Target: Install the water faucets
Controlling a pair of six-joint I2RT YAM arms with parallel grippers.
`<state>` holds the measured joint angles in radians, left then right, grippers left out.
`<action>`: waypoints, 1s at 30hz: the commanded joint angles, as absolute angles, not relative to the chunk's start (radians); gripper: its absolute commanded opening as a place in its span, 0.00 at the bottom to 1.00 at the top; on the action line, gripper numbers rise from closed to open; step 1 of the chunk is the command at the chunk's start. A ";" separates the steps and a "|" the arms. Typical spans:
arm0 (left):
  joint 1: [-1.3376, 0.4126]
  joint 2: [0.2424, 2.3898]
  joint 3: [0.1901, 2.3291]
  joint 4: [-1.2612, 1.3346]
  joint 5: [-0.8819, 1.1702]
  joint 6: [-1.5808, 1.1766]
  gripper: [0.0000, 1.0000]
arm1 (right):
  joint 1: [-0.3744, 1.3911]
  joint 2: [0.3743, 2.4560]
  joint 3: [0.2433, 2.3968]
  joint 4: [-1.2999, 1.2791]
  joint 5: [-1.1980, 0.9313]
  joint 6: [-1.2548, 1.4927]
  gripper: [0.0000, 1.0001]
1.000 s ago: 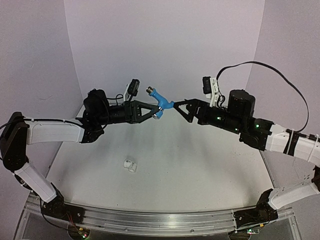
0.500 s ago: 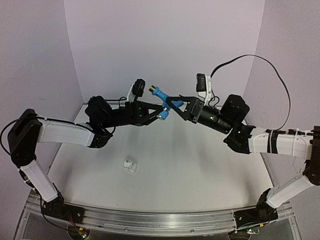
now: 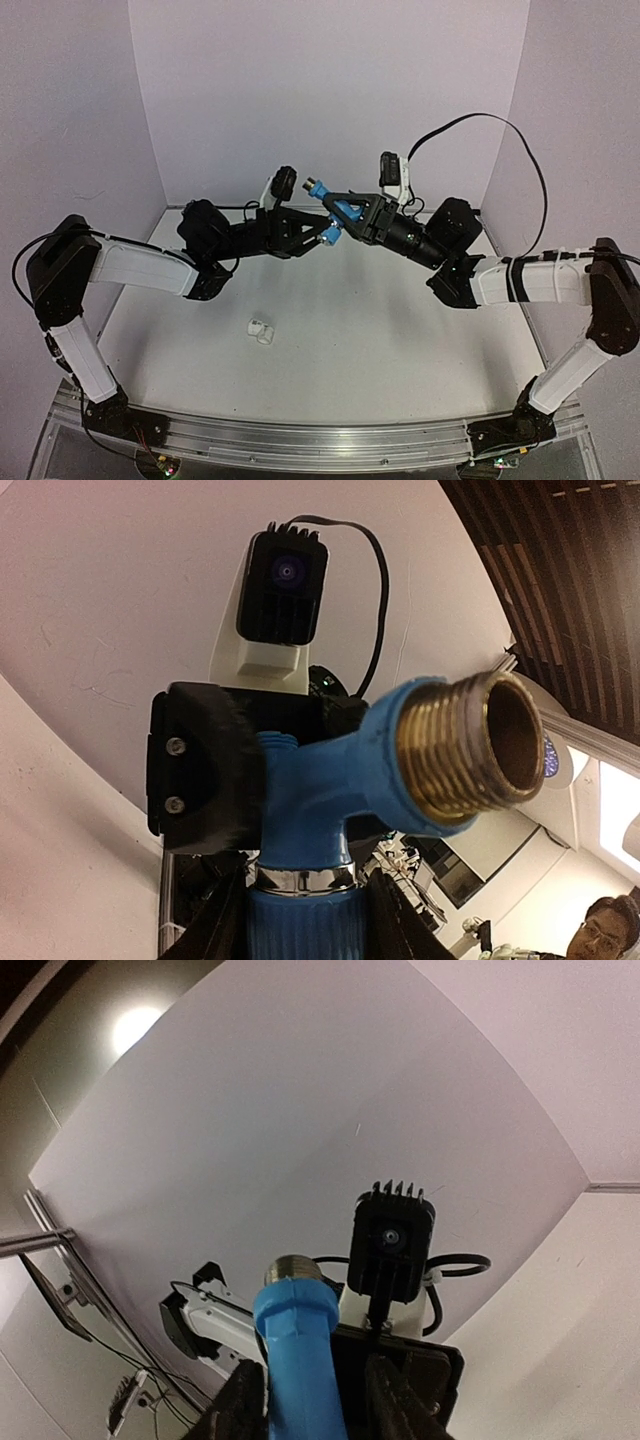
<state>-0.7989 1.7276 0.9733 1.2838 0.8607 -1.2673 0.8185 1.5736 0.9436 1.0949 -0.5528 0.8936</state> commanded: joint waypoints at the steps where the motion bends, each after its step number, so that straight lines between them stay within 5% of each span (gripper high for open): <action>1: -0.805 1.734 0.996 1.416 0.854 -1.280 0.00 | 0.817 1.585 0.984 1.231 -0.590 0.953 0.09; 3: -0.803 1.732 0.987 1.413 0.851 -1.274 0.06 | 0.817 1.589 0.978 1.231 -0.599 0.952 0.00; 8: -0.755 1.691 0.885 1.394 0.797 -1.274 0.90 | 0.807 1.547 0.914 1.156 -0.598 0.835 0.00; 10: -0.729 1.657 0.838 1.370 0.783 -1.260 0.99 | 0.804 1.514 0.905 1.017 -0.589 0.763 0.00; 14: -0.704 1.555 0.781 1.143 0.717 -1.152 1.00 | 0.804 1.467 0.951 0.652 -0.496 0.639 0.00; 21: -0.679 1.363 0.901 0.174 0.258 -0.767 1.00 | 0.803 1.486 1.138 -0.169 0.098 0.474 0.00; 30: -0.678 1.304 0.940 -0.129 0.102 -0.655 1.00 | 0.800 1.523 1.130 -0.421 0.350 0.277 0.00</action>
<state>-0.6792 1.3270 0.8841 0.1170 0.2189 -0.7585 0.8002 1.5287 1.1427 -0.2699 0.1987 0.4301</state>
